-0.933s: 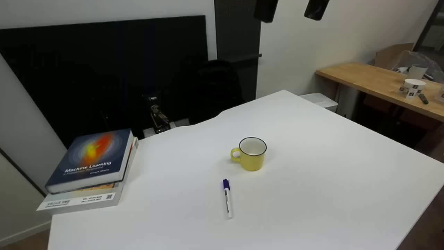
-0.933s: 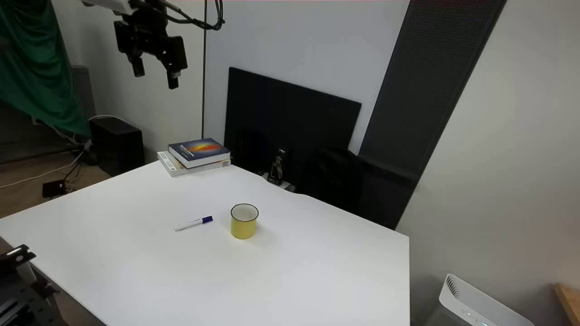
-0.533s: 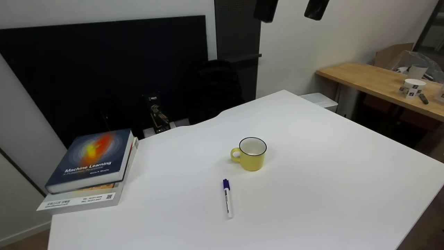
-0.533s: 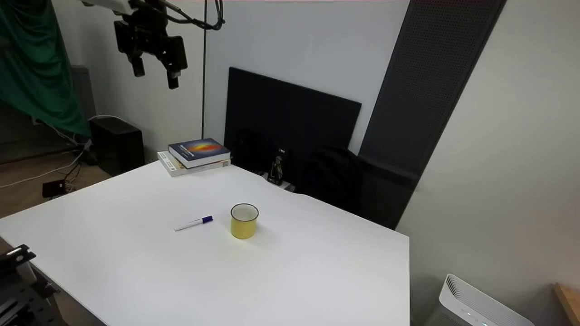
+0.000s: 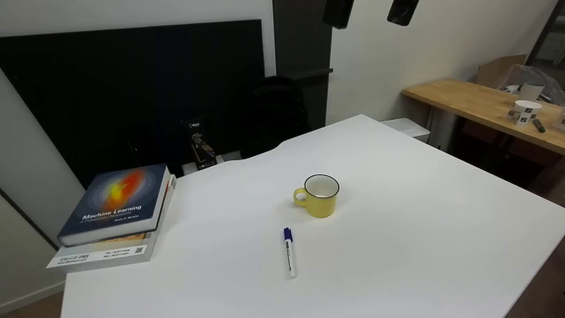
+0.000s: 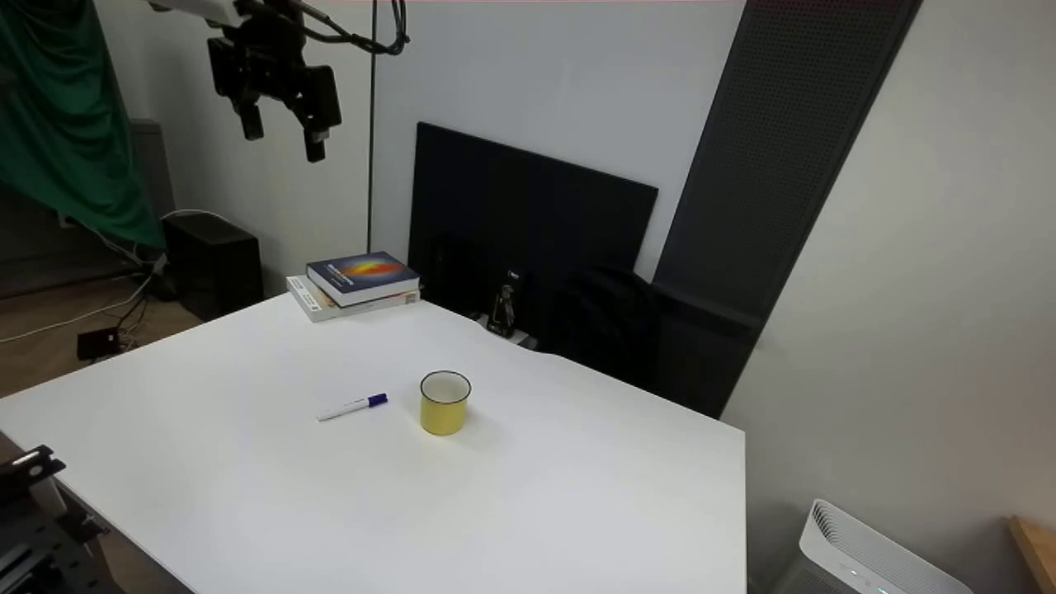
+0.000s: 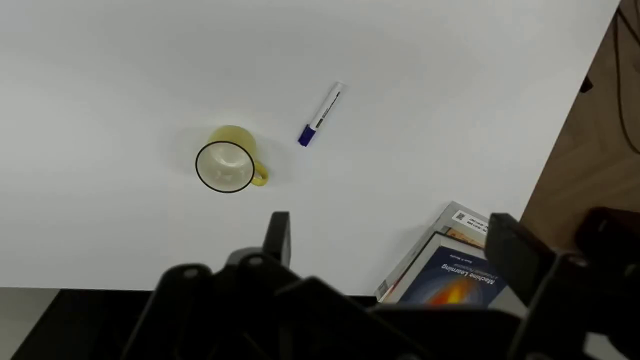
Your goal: Pick up the blue marker from the table and place it inside the yellow mug
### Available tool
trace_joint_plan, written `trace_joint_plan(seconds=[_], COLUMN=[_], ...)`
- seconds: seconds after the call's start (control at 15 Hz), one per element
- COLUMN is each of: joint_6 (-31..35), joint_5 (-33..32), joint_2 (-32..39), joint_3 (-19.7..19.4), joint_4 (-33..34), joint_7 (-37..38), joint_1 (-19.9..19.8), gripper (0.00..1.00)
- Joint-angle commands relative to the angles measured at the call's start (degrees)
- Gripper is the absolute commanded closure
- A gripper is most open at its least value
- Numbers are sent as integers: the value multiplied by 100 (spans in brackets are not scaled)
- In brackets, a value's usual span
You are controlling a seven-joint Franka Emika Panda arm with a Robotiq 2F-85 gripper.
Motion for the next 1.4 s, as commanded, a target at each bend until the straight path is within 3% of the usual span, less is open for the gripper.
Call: trace_joint_plan(seconds=[0.0, 0.33, 0.6, 1.07, 1.33], joint_6=[-12, 95, 253, 699, 1243], joint_5=[-31, 88, 79, -185, -549], joint_2=[6, 300, 930, 2670, 3758], joint_3=[-63, -185, -430, -860, -1075], joint_4=[9, -176, -172, 645, 1380], joint_7=[23, -147, -290, -304, 240], joint_1=[67, 50, -99, -425, -312], gripper=[0, 0, 0, 0, 0])
